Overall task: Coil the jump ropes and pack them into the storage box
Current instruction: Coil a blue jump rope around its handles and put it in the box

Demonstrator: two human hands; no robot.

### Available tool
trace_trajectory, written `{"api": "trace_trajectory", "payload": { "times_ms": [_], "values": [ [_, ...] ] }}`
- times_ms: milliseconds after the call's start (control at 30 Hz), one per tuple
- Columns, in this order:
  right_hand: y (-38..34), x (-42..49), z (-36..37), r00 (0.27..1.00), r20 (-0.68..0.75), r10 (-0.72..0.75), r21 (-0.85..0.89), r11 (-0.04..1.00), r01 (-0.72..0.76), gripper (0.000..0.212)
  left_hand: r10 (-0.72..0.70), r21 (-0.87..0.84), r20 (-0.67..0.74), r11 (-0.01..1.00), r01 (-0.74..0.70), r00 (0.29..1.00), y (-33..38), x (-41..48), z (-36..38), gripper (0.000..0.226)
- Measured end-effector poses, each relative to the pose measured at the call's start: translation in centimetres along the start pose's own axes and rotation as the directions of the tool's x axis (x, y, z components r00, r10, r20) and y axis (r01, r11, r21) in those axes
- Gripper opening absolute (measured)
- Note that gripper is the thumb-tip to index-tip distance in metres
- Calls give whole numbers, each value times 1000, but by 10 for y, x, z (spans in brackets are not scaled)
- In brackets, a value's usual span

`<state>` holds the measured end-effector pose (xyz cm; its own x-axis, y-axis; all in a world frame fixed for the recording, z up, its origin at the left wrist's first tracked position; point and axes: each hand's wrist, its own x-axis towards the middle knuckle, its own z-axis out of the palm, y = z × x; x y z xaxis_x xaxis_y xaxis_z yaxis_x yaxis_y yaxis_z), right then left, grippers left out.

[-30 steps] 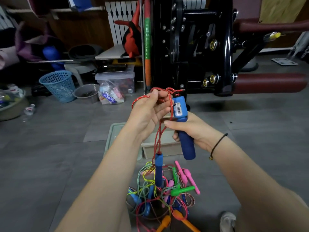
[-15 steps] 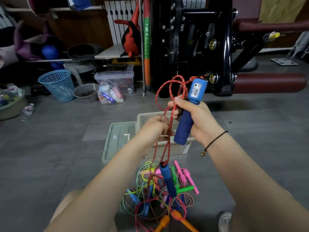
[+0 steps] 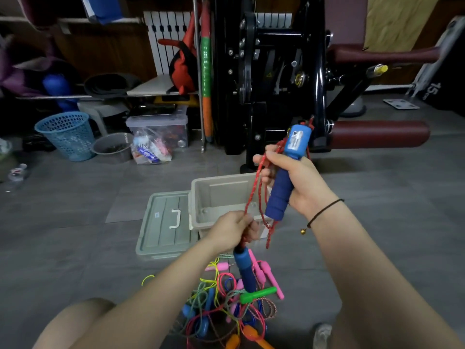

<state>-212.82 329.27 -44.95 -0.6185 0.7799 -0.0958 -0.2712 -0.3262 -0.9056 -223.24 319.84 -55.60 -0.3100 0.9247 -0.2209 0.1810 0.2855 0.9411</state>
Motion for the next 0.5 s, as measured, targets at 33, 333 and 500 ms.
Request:
{"api": "trace_trajectory", "payload": {
  "times_ms": [33, 333, 500],
  "values": [
    [0, 0, -5, 999, -10, 47, -135, 990, -47, 9, 0, -63, -36, 998, -3, 999, 6, 0, -5, 34],
    [23, -13, -15, 923, 90, 374, -589, 768, -253, 21, -96, -676, -156, 736, -36, 983, 48, -14, -46, 38],
    [42, -28, 12, 859, 282, 428, -526, 818, -235, 13, -129, -931, -199, 335, -146, 972, 64, -13, -49, 37]
  ]
}}
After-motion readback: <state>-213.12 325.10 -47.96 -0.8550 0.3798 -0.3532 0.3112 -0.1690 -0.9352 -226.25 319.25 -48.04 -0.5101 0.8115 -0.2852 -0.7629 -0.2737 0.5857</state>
